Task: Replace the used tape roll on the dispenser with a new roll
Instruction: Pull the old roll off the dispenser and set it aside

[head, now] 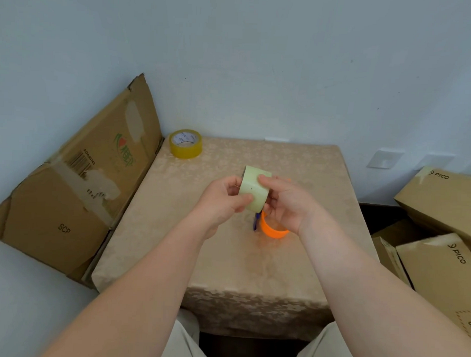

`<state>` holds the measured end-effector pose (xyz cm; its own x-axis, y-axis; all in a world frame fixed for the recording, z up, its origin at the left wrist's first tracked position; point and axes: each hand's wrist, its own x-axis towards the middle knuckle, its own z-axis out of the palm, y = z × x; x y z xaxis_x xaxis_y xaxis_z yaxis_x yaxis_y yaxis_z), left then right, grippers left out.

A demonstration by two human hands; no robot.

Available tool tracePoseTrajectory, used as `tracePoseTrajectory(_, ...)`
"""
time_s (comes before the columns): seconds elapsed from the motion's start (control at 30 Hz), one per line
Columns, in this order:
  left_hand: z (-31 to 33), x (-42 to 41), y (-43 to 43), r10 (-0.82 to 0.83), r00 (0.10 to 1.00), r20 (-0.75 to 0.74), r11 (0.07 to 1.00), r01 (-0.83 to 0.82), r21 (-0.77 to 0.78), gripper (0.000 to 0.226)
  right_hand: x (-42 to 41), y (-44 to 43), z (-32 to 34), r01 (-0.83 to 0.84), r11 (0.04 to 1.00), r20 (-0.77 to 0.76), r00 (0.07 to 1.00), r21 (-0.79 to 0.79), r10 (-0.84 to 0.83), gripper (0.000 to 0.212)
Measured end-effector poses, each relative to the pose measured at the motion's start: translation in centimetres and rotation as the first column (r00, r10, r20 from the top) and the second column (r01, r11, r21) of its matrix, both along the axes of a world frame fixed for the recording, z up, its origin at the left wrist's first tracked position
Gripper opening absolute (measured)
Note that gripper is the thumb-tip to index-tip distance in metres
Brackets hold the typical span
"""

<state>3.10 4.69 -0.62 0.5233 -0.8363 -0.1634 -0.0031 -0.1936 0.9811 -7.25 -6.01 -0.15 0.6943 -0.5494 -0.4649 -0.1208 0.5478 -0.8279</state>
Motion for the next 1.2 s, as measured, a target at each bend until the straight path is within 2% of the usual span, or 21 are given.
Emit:
tracePoseTrajectory(0.13, 0.2, 0.2, -0.3, -0.033, 0.999, 0.037, 0.999, 0.033, 0.004, 0.017, 0.2, -0.5, -0.3, 0.021, 0.999, -0.082, 0.996, 0.026, -0.018, 0.020)
tracePoseTrajectory(0.33, -0.3, 0.3, -1.0, -0.003, 0.999, 0.041, 1.000, 0.003, 0.005, 0.013, 0.5, -1.0, -0.5, 0.057, 0.998, -0.093, 0.994, 0.022, -0.055, 0.018)
tracePoseTrajectory(0.47, -1.1, 0.4, -1.9, 0.031, 0.999, 0.011, 1.000, -0.031, 0.006, 0.005, 1.1, -1.7, -0.9, 0.055, 0.998, -0.108, 0.993, -0.019, -0.057, 0.022)
tracePoseTrajectory(0.57, -1.6, 0.9, -2.8, 0.055, 0.998, -0.020, 0.998, -0.054, 0.031, 0.014, 1.7, -2.8, -1.4, 0.056, 0.997, -0.131, 0.989, -0.052, -0.063, 0.022)
tracePoseTrajectory(0.7, -1.6, 1.6, -5.1, 0.064, 0.997, -0.046, 0.998, -0.063, 0.027, 0.012, 2.8, -4.9, -1.4, 0.087, 0.991, -0.129, 0.987, -0.100, -0.100, 0.020)
tracePoseTrajectory(0.83, -1.7, 2.5, -8.6, 0.124, 0.990, -0.065, 0.992, -0.121, 0.046, 0.019, 3.9, -7.8, -1.4, 0.077, 0.969, -0.086, 0.991, -0.234, -0.100, 0.010)
tracePoseTrajectory(0.93, -2.0, 3.3, -11.3, 0.165, 0.986, -0.002, 0.983, -0.164, 0.087, 0.030, 4.9, -10.6, -1.8, 0.079, 0.894, -0.154, 0.975, -0.441, -0.162, 0.011)
tracePoseTrajectory(1.07, -2.4, 4.8, -14.4, 0.183, 0.983, 0.015, 0.964, -0.182, 0.192, 0.031, 5.3, -14.6, -3.1, 0.095, 0.715, -0.261, 0.891, -0.693, -0.371, 0.017)
tracePoseTrajectory(1.2, -2.8, 6.0, -17.3, 0.119, 0.992, 0.034, 0.966, -0.123, 0.228, 0.022, 4.5, -18.8, -5.1, -0.144, 0.502, -0.424, 0.752, -0.853, -0.505, 0.033)
